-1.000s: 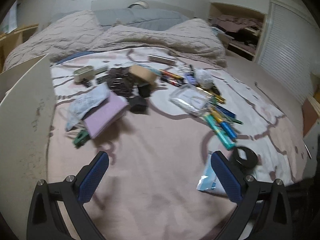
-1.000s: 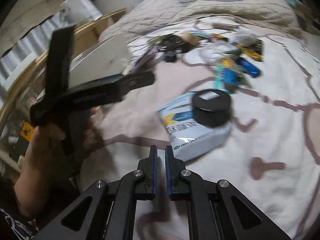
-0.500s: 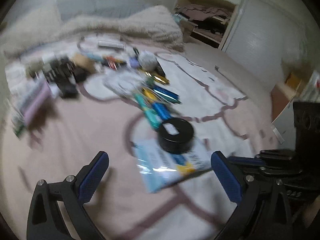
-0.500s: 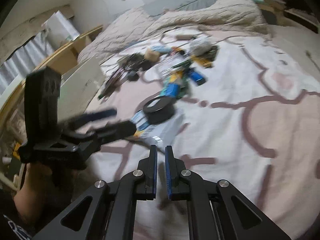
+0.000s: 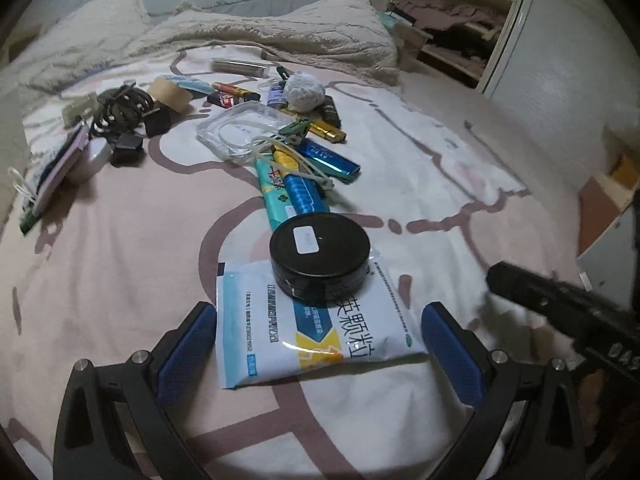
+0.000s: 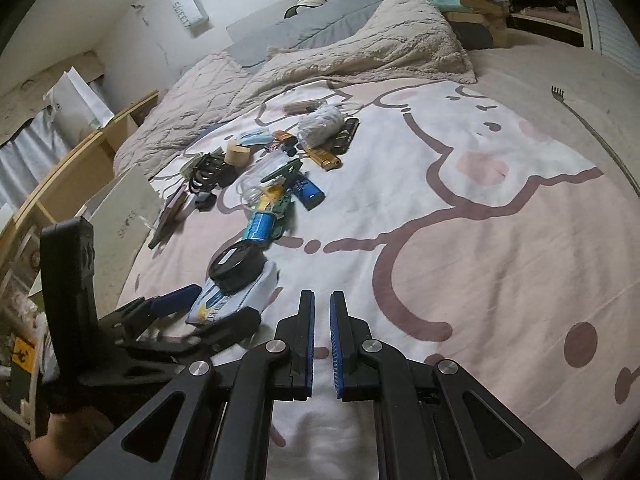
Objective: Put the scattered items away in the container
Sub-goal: 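Move the left tool to the white medicine packet while the right tool approaches the black round tin, then close the right gripper on the black round tin while the left gripper aligns around the packet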
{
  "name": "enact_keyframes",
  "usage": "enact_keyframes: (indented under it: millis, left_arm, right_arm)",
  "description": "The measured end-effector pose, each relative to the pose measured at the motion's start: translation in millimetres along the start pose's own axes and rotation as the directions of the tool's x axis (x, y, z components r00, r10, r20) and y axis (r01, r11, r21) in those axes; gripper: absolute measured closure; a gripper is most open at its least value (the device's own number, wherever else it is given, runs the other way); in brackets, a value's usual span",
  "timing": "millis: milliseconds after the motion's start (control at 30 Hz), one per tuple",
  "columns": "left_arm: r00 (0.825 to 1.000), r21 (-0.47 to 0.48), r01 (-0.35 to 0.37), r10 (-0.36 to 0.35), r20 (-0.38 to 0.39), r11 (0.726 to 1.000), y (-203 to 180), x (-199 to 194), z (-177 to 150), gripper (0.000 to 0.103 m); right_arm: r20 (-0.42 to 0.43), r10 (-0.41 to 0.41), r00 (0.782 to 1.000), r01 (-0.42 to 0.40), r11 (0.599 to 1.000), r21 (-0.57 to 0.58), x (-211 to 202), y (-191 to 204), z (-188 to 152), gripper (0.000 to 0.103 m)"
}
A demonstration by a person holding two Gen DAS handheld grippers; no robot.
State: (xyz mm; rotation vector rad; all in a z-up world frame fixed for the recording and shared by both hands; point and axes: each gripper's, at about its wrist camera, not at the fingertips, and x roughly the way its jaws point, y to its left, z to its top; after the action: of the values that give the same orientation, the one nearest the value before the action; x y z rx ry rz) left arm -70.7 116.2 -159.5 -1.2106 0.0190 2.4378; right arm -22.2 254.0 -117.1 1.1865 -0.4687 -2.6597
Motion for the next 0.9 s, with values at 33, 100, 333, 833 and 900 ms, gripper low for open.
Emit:
enact_keyframes:
  millis: [33,100,333,833,900]
  left_arm:
    - [1.0,0.012,-0.021,0.021,0.004,1.0,-2,2,-1,0.0]
    - [0.999,0.014,-0.04,0.04,0.019,0.999,-4,2,-3,0.0]
    - [0.999,0.006,-0.014,0.014,0.046,1.0,4,-3,-5,0.007]
    - [0.998,0.169,0.051,-0.057,0.034,0.984,20,-28,-23,0.02]
    - [0.997,0.178,0.059,-0.066,0.029,0.982,25,-33,-27,0.02]
  right_arm:
    - [0.001,0.001,1.0,-0.001,1.0,-0.001,0,1,0,0.095]
    - [0.001,0.004,1.0,-0.004,1.0,-0.005,1,2,0,0.095]
    - [-0.007,0.023,1.0,-0.023,0.998,-0.058,4,14,9,0.095]
    - [-0.079,0.156,0.985,-0.173,0.93,-0.324,35,74,19,0.031]
    - [-0.094,0.168,0.981,-0.19,0.928,-0.321,41,75,20,0.031]
